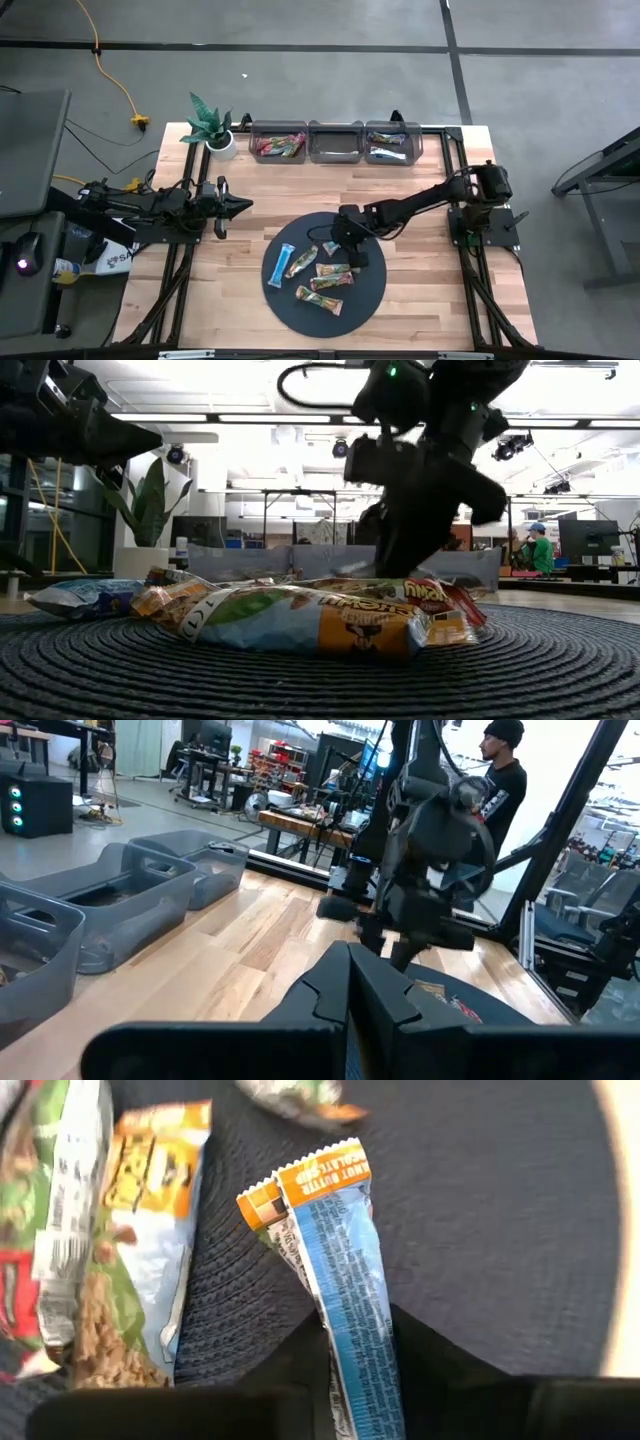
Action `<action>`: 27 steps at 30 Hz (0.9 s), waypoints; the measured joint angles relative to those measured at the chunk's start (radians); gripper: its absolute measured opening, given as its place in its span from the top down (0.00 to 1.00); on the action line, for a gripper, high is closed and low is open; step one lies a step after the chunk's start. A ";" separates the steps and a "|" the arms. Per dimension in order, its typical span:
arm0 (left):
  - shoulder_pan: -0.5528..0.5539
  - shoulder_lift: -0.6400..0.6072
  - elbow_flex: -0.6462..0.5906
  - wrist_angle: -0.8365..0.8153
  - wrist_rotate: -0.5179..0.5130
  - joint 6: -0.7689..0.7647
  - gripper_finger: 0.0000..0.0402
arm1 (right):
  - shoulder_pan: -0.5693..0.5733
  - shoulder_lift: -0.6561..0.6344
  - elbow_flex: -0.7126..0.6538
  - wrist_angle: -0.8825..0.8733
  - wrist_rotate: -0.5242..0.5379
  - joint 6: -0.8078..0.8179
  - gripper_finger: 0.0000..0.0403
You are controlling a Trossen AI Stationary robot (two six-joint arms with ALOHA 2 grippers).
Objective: Pick and place Granola Bars by type
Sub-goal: Put the yellow granola bar into the middle black bin
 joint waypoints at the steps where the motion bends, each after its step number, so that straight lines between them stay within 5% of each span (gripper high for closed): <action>1: 0.000 0.000 0.000 0.000 0.000 0.000 1.00 | -0.003 -0.016 0.000 -0.008 0.010 0.015 0.84; 7: 0.000 0.000 0.000 0.000 0.000 0.000 1.00 | -0.033 -0.134 0.000 -0.022 0.023 0.196 0.88; 12: 0.000 0.000 0.000 0.000 0.000 0.000 1.00 | -0.075 -0.241 0.000 0.035 -0.086 0.382 0.90; 20: 0.000 0.000 0.000 0.000 0.000 0.000 1.00 | -0.118 -0.339 0.000 0.415 -0.322 0.627 0.88; 27: 0.000 0.000 0.000 0.000 0.000 0.000 1.00 | -0.116 -0.343 0.001 0.795 -0.382 0.718 0.90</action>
